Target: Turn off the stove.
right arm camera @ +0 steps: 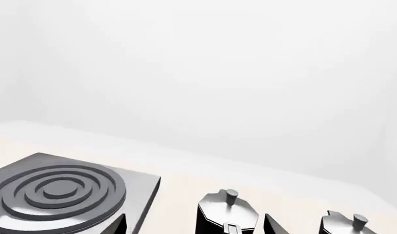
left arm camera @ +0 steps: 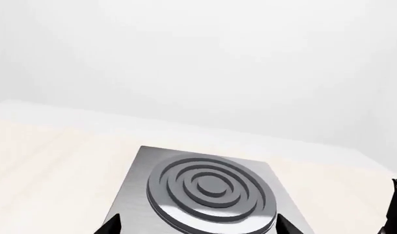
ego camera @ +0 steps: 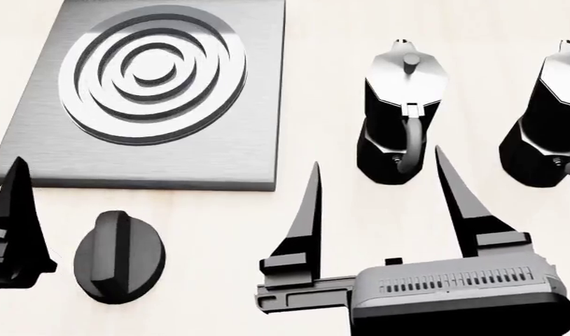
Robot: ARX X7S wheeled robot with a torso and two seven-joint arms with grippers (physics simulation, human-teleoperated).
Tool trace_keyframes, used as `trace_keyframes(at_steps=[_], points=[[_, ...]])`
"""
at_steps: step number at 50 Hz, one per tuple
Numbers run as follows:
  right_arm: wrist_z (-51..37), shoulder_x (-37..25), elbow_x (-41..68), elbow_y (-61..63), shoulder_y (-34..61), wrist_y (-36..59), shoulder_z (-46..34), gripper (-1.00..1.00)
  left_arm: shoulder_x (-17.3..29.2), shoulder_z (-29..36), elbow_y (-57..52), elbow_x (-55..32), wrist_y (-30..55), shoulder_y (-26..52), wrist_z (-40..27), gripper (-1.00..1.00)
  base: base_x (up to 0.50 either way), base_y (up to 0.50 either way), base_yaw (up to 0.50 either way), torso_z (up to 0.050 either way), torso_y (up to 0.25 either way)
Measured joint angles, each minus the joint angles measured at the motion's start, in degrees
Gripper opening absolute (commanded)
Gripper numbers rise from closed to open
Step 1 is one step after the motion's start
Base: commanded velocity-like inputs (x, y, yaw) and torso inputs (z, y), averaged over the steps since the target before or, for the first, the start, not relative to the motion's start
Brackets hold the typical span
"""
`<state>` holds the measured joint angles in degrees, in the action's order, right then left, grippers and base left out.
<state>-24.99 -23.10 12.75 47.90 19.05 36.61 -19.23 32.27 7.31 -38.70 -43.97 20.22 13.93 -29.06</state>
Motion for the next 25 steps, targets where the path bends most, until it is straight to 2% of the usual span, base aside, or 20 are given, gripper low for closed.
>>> trace_keyframes(at_steps=[25], points=[[0.2, -0.2, 1.3, 2.0, 4.5, 4.4, -0.2, 1.00, 0.6, -1.2, -2.4, -3.3, 1.6, 2.3, -2.2, 1.00, 0.00, 0.00, 0.00, 0.000, 0.000]])
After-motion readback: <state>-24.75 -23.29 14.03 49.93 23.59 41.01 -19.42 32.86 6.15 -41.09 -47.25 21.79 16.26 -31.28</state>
